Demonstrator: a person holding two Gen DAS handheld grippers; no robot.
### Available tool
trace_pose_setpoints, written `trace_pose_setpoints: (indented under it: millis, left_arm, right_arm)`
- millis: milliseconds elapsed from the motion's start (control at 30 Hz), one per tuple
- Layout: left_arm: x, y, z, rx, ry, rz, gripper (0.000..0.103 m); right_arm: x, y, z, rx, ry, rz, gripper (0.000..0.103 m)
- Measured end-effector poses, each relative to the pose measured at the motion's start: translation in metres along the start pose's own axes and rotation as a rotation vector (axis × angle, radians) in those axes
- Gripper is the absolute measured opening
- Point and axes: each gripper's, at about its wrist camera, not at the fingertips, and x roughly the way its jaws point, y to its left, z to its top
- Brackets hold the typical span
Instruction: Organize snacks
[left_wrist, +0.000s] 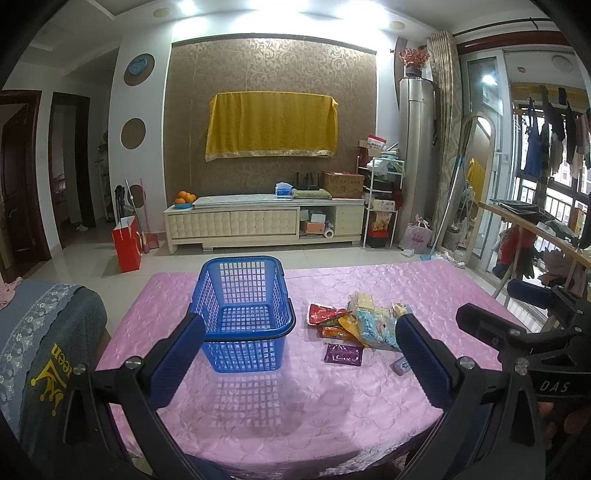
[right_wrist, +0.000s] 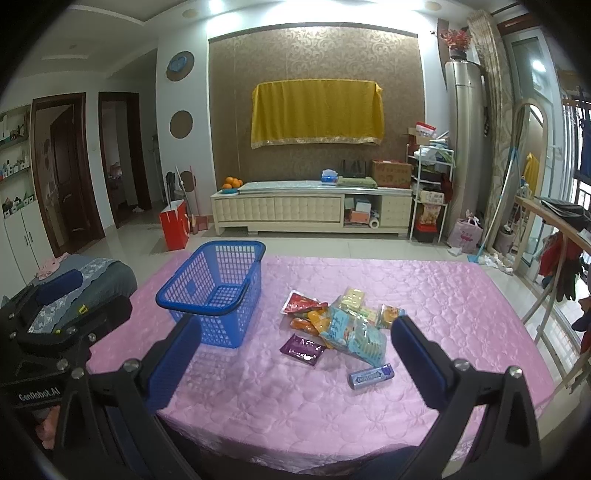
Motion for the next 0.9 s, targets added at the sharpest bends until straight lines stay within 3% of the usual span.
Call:
trace_pose_setpoints:
  millis: [900]
  left_arm:
    - [-0.0012,0.0005,-0.0012,-0.002,-0.006,0.008,0.102]
  right_arm:
    - [0.0025,-0.0011,-0.0033,-0.012,0.002,0.007,0.103]
